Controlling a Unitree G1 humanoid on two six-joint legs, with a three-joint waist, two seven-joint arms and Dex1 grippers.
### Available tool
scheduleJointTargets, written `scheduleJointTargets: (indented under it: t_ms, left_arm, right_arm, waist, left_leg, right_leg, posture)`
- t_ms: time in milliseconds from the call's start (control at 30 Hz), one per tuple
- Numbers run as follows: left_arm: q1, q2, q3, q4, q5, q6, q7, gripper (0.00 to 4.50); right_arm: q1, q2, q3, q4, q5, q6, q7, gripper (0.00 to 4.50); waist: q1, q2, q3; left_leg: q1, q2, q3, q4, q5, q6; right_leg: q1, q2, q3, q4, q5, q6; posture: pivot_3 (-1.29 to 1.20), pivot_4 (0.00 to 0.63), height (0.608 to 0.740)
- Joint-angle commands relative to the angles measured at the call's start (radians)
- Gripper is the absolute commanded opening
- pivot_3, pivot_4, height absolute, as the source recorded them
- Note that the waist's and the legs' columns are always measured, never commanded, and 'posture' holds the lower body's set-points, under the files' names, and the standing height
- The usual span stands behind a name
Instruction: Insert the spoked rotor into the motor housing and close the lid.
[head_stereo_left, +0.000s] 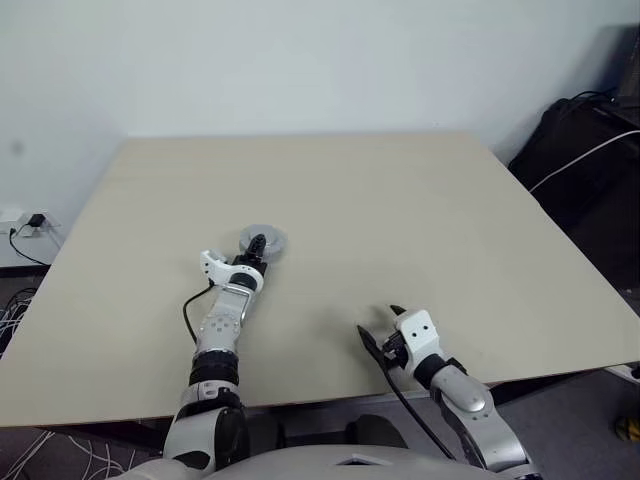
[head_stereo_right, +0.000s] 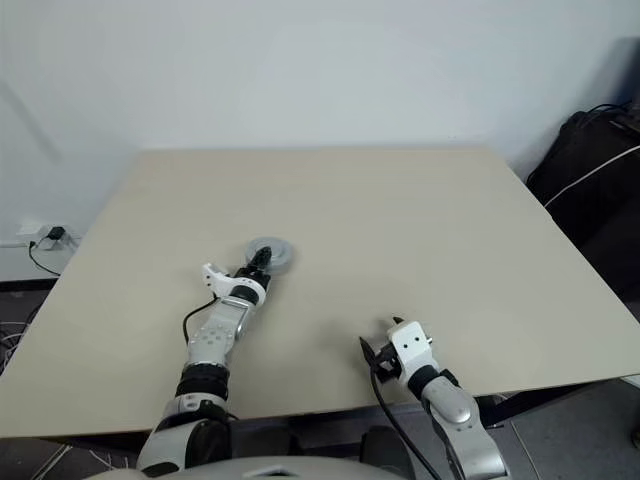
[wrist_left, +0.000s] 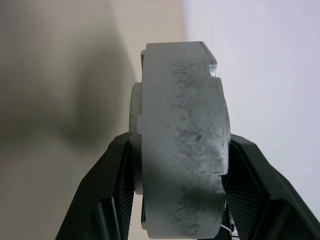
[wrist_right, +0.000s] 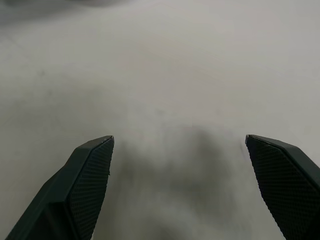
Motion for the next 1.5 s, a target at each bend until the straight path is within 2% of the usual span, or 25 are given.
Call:
scheduleJointTargets:
  t_ms: [33, 333, 533, 600, 867, 1000, 1100, 1200, 1367, 1500]
  left_arm:
    - [-0.076, 0.001, 0.021, 0.045, 0.062, -0.026, 0.006, 2.12]
    - [-0.058, -0.013, 0.064, 0.075, 0.158, -0.024, 0.073, 2.12]
    - [0.045, -0.039, 0.050, -0.061, 0.171, 0.043, 0.102, 4.09]
    - [0.086, -0.047, 0.042, -0.125, 0.164, 0.077, 0.114, 4.45]
    - [0.386, -0.031, -0.041, -0.533, 0.093, 0.309, 0.196, 4.45]
    - [0.515, 0.009, -0.103, -0.690, 0.094, 0.362, 0.187, 4.45]
    - [0.595, 0.086, -0.202, -0.783, 0.204, 0.318, 0.076, 4.45]
    - [0.676, 0.177, -0.322, -0.830, 0.414, 0.154, -0.051, 4.45]
    - [0.737, 0.124, -0.361, -0.799, 0.605, -0.102, -0.033, 4.45]
    - [0.745, 0.119, -0.408, -0.716, 0.805, -0.325, -0.025, 4.45]
  right_arm:
    - [-0.006, 0.008, -0.020, -0.030, -0.010, -0.011, 0.002, 4.50]
    - [-0.013, 0.016, -0.027, -0.043, -0.007, 0.035, 0.020, 4.50]
    - [-0.019, 0.026, -0.021, -0.046, -0.007, 0.053, 0.029, 4.50]
    - [-0.019, 0.029, -0.022, -0.048, -0.007, 0.057, 0.033, 4.50]
    - [-0.014, 0.040, -0.025, -0.055, 0.024, 0.106, 0.060, 4.50]
    - [-0.018, 0.052, -0.033, -0.077, 0.058, 0.161, 0.077, 4.50]
    - [-0.022, 0.061, -0.043, -0.085, 0.066, 0.171, 0.075, 4.50]
    - [-0.019, 0.072, -0.052, -0.090, 0.068, 0.168, 0.069, 4.50]
    - [-0.001, 0.095, -0.062, -0.101, 0.058, 0.120, 0.053, 4.50]
    - [0.012, 0.120, -0.067, -0.097, 0.032, 0.055, 0.020, 4.50]
  waist:
    - [0.000, 0.000, 0.000]
    - [0.000, -0.001, -0.003]
    - [-0.008, 0.001, -0.006]
    - [-0.018, 0.001, -0.006]
    - [-0.026, 0.007, -0.013]
    - [-0.020, 0.007, -0.013]
    - [-0.020, 0.008, -0.013]
    - [-0.022, 0.009, -0.012]
    - [-0.019, 0.010, -0.010]
    - [-0.009, 0.011, -0.010]
  left_leg:
    - [0.000, 0.000, 0.000, 0.000, 0.000, 0.000]
    - [0.002, 0.000, 0.000, 0.001, -0.001, 0.001]
    - [0.003, 0.001, 0.000, 0.000, -0.001, 0.003]
    - [0.004, 0.002, 0.000, 0.000, -0.001, 0.002]
    - [0.005, 0.010, 0.002, -0.001, 0.000, -0.002]
    - [0.013, 0.010, 0.002, -0.001, -0.005, 0.000]
    - [0.015, 0.010, 0.003, -0.001, -0.006, -0.002]
    - [0.014, 0.009, 0.003, -0.001, -0.006, -0.002]
    - [0.012, 0.010, 0.003, -0.002, -0.006, -0.003]
    - [0.010, 0.009, 0.003, -0.002, -0.007, -0.002]
  right_leg:
    - [0.000, 0.000, 0.000, 0.000, 0.000, 0.000]
    - [0.001, 0.000, 0.000, 0.001, 0.001, 0.001]
    - [0.002, 0.000, 0.000, 0.001, 0.001, 0.002]
    - [0.002, 0.000, 0.001, 0.002, 0.001, 0.002]
    - [0.001, 0.002, 0.004, 0.003, 0.001, 0.001]
    - [0.003, 0.000, 0.003, 0.003, 0.000, 0.000]
    - [0.004, -0.002, 0.002, 0.003, 0.000, 0.000]
    - [0.003, -0.002, 0.001, 0.003, 0.000, 0.001]
    - [-0.001, -0.002, 0.002, 0.003, 0.000, 0.000]
    - [-0.002, -0.003, 0.001, 0.003, 0.000, 0.000]
  posture:
    - [0.00, 0.000, 0.740]
    - [0.00, 0.000, 0.740]
    - [0.00, 0.000, 0.740]
    - [0.00, 0.000, 0.740]
    - [0.00, 0.000, 0.740]
    - [0.00, 0.000, 0.740]
    - [0.00, 0.000, 0.740]
    - [0.00, 0.000, 0.740]
    - [0.00, 0.000, 0.740]
    - [0.00, 0.000, 0.740]
